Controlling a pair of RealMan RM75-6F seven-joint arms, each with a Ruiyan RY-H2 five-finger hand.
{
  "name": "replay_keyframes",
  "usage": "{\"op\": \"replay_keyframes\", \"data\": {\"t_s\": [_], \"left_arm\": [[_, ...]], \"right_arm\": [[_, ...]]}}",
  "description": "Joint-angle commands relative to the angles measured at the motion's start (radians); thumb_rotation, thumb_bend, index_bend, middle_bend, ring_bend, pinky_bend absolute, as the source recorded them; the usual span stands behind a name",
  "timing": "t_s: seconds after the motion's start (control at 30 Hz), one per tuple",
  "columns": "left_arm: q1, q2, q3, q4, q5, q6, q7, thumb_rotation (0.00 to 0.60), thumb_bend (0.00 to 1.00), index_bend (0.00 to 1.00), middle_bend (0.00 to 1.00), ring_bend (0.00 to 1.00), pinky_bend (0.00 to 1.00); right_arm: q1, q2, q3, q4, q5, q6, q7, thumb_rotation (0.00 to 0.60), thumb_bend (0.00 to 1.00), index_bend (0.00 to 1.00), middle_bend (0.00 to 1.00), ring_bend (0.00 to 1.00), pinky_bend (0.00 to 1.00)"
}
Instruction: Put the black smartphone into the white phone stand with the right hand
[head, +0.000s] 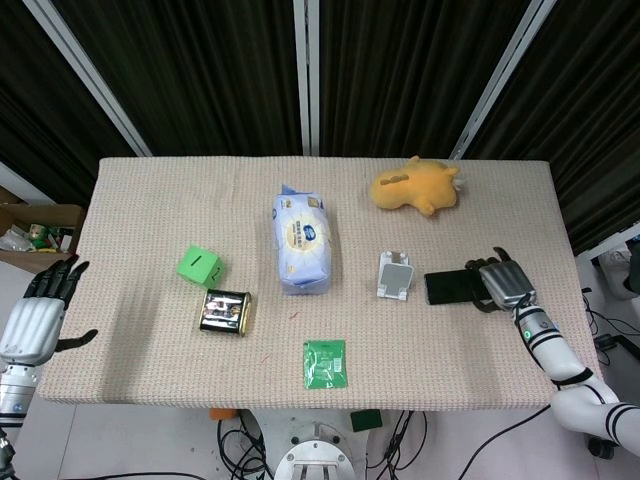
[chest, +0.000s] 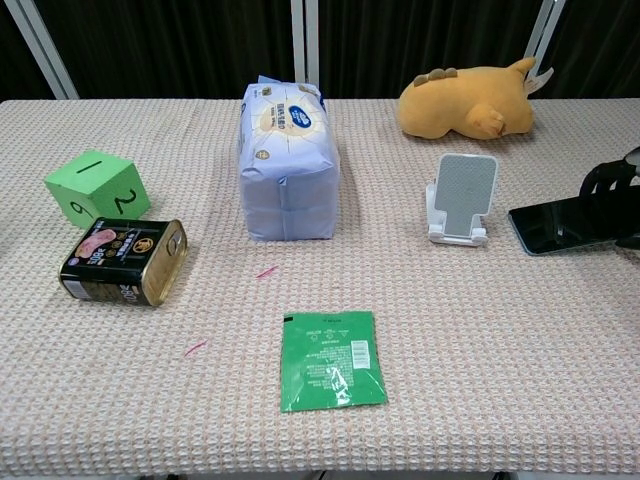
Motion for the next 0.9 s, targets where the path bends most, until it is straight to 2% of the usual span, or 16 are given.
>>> {"op": "replay_keyframes", "data": {"t_s": [0.03, 0.17, 0.33, 0.5, 0.7, 0.9], "left_arm": [[0.0, 0.0, 0.001, 0.001, 0.0, -0.001, -0.002, 0.6, 0.01, 0.04, 0.0, 0.0, 0.13], [0.001, -0.001, 0.001, 0.002, 0.0, 0.0, -0.003, 0.6, 0.01, 0.04, 0.0, 0.0, 0.13], [0.005, -0.002, 0.002, 0.001, 0.003, 0.007, -0.002, 0.6, 0.01, 0.04, 0.0, 0.0, 0.13], [0.01, -0.002, 0.004, -0.005, 0.012, 0.021, 0.002, 0.6, 0.01, 0.04, 0.0, 0.0, 0.13], [0.017, -0.008, 0.007, -0.004, 0.02, 0.035, -0.001, 0.6, 0.01, 0.04, 0.0, 0.0, 0.13], [0.023, -0.012, 0.007, 0.001, 0.023, 0.045, -0.006, 0.6, 0.01, 0.04, 0.0, 0.0, 0.13]], "right_arm": [[0.0, 0.002, -0.001, -0.001, -0.015, 0.01, 0.017, 0.6, 0.73, 0.93, 0.46, 0.48, 0.2], [-0.008, 0.023, -0.005, -0.018, -0.042, 0.043, 0.037, 0.6, 0.74, 0.93, 0.53, 0.53, 0.25], [-0.035, 0.082, -0.018, -0.062, -0.077, 0.104, 0.042, 0.6, 0.75, 0.93, 0.6, 0.54, 0.27], [-0.07, 0.156, -0.018, -0.1, -0.104, 0.193, 0.038, 0.6, 0.75, 0.93, 0.62, 0.54, 0.29], [-0.09, 0.203, 0.037, -0.106, -0.155, 0.368, 0.028, 0.6, 0.75, 0.92, 0.62, 0.54, 0.3], [-0.042, 0.261, 0.094, -0.173, -0.215, 0.437, -0.04, 0.6, 0.75, 0.88, 0.61, 0.54, 0.3]]}}
